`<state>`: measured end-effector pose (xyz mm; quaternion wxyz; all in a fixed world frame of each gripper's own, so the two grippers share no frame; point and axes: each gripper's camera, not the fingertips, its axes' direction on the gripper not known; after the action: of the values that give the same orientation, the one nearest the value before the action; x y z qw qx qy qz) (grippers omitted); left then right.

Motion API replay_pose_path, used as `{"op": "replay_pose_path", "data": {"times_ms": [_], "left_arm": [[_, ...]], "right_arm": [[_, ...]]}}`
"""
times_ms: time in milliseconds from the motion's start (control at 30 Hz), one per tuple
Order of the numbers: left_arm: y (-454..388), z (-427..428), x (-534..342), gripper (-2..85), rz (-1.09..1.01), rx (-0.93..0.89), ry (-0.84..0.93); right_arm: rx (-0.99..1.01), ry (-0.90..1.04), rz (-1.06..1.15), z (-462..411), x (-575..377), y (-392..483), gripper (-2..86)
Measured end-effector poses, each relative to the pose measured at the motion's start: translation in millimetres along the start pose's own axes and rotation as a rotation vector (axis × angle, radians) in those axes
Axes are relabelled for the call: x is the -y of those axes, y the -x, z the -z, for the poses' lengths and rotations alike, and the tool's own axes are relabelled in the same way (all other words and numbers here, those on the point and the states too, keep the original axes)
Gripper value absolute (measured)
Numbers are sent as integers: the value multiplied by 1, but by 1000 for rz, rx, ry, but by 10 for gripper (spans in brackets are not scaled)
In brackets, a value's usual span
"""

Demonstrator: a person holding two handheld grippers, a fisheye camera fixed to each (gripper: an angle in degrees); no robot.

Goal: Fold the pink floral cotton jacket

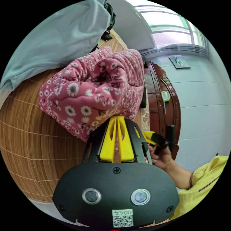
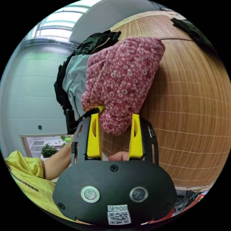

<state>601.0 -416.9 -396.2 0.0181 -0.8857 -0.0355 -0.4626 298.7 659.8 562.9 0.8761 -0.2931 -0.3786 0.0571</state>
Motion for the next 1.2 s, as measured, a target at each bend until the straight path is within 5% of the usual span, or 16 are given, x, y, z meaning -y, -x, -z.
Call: {"op": "replay_pose_path", "data": {"times_ms": [200, 333, 500, 700, 867, 1200], "left_arm": [[-106, 29, -21, 1, -277, 200, -99], [-178, -15, 1, 1, -668, 400, -70], [-168, -90, 41, 0, -754, 889, 81], [-154, -66, 57, 1, -615, 818, -31], [-147, -66, 41, 2, -621, 823, -85], [-140, -84, -22, 2, -343, 637, -181]], "right_arm": [[-180, 24, 147, -54, -56, 15, 221], [-331, 62, 178, -99, -85, 35, 225], [-385, -20, 37, -134, -81, 29, 230], [-425, -63, 84, -160, -67, 47, 219], [-408, 10, 167, -164, -62, 45, 101], [-466, 63, 219, -52, -129, -35, 7]]}}
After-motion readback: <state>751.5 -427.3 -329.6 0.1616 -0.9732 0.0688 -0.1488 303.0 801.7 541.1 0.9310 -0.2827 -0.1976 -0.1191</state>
